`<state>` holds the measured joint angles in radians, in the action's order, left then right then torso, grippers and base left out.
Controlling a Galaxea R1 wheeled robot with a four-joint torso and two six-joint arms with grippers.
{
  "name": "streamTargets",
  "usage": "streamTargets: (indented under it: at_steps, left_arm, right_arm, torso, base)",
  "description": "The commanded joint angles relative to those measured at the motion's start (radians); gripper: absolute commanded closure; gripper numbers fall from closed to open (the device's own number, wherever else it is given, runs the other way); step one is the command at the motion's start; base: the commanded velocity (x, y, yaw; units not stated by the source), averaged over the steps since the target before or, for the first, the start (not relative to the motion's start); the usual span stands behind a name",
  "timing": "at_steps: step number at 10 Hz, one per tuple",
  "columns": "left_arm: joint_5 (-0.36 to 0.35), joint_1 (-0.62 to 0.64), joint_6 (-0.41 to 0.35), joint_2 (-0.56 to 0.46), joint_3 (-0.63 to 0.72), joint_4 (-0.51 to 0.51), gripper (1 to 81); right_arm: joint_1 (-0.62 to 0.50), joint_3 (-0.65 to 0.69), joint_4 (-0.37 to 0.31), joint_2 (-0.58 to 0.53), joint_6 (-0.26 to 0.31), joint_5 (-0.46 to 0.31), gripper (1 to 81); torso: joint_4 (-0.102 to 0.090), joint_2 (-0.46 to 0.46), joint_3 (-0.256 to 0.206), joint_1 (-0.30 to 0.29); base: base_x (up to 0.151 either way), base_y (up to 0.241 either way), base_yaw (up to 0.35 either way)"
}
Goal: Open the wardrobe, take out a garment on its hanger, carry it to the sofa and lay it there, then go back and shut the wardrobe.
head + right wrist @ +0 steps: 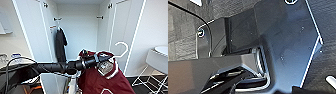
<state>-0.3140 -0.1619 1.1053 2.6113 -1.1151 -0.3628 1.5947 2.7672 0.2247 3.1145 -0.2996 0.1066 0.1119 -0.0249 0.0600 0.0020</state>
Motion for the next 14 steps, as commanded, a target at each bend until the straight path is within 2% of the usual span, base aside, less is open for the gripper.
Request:
streamTargets:
  at_steps: [1, 3, 6, 8, 14]
  left_arm:
    - [-0.066, 0.177, -0.018, -0.005, 0.023, -0.047, 81.1]
    - [-0.060, 0.095, -0.018, -0.023, 0.044, -0.090, 81.1]
    - [-0.057, -0.020, -0.018, -0.104, 0.044, -0.142, 81.1]
    - [-0.056, -0.032, -0.016, -0.143, 0.053, -0.148, 81.1]
    - [-0.066, -0.032, -0.012, -0.147, 0.063, -0.151, 81.1]
  right_arm:
    - [-0.035, -0.009, 0.005, 0.009, 0.004, -0.048, 1.0]
    - [-0.034, -0.008, 0.007, 0.009, 0.004, -0.048, 1.0]
    - [-0.029, -0.009, 0.008, 0.009, 0.004, -0.034, 1.0]
    - [-0.029, -0.009, 0.008, 0.009, 0.005, -0.034, 1.0]
    - [-0.029, -0.009, 0.007, 0.009, 0.005, -0.034, 1.0]
  torso:
    - [0.000, 0.000, 0.000, 0.000]
    - [0.000, 0.000, 0.000, 0.000]
    - [0.000, 0.000, 0.000, 0.000]
    - [0.000, 0.000, 0.000, 0.000]
    - [0.000, 0.000, 0.000, 0.000]
  base:
    - [0.000, 0.000, 0.000]
    - [0.000, 0.000, 0.000]
    - [0.000, 0.000, 0.000]
    - [0.000, 0.000, 0.000]
    - [0.000, 0.000, 0.000]
